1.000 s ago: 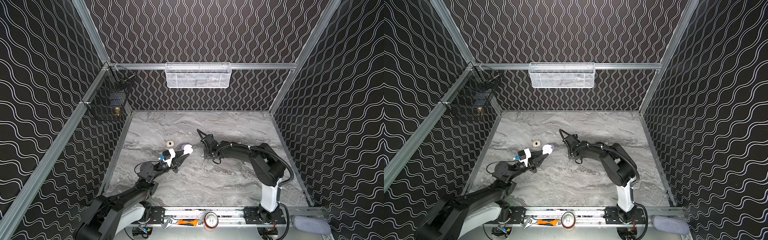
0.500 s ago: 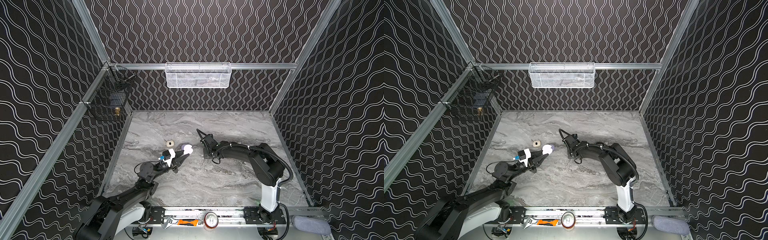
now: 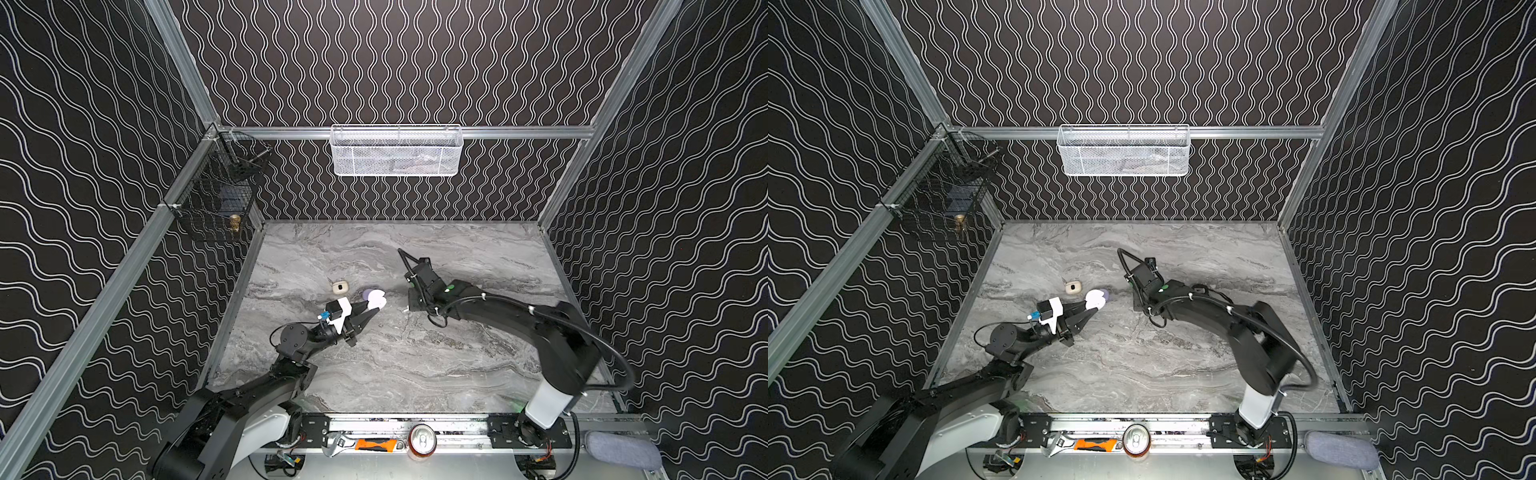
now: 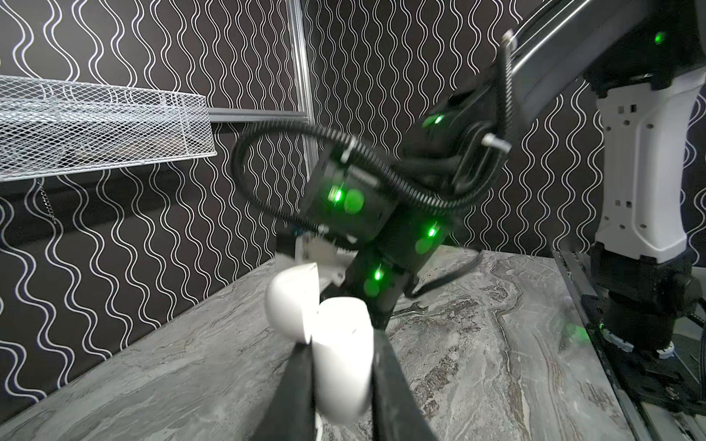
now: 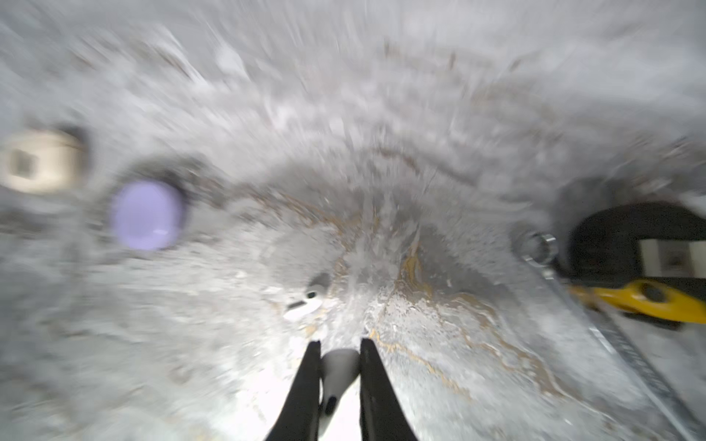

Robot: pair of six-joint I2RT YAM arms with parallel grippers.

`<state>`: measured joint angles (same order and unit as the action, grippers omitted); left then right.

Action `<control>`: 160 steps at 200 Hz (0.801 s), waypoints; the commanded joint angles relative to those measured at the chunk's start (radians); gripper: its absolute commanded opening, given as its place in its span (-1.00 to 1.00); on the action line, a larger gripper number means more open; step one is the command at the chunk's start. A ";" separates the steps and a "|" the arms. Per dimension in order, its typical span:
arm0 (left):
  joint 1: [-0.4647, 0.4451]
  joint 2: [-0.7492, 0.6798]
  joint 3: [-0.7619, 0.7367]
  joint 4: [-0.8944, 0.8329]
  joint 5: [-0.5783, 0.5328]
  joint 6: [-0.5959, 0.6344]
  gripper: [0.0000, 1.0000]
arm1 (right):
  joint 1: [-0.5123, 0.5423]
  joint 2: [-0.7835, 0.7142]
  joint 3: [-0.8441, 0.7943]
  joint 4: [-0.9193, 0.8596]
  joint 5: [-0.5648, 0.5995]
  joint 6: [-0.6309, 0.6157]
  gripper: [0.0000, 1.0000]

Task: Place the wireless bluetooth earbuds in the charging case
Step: 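Lift the white earbud and carry it to the open case in the left gripper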

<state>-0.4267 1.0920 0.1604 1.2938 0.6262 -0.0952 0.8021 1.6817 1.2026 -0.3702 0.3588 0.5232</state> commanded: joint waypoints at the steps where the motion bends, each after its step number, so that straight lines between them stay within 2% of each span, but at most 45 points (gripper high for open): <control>1: -0.001 0.011 -0.007 0.079 0.004 0.000 -1.00 | 0.045 -0.112 0.004 0.010 0.114 0.004 -0.75; 37: -0.001 0.021 -0.019 0.124 0.010 0.001 -1.00 | 0.186 -0.276 0.022 0.050 0.260 -0.011 -0.73; 80: -0.001 0.046 -0.051 0.240 0.027 -0.006 -1.00 | 0.380 -0.384 -0.011 0.191 0.355 -0.029 -0.73; 109: 0.000 0.041 -0.058 0.257 0.042 -0.003 -1.00 | 0.477 -0.378 -0.039 0.295 0.376 -0.044 -0.73; 160: -0.010 0.005 -0.068 0.256 0.044 0.005 -1.00 | 0.514 -0.286 -0.001 0.331 0.366 -0.044 -0.72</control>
<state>-0.4324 1.1110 0.0967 1.5013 0.6632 -0.0990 1.3087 1.3762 1.1877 -0.1070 0.6987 0.4782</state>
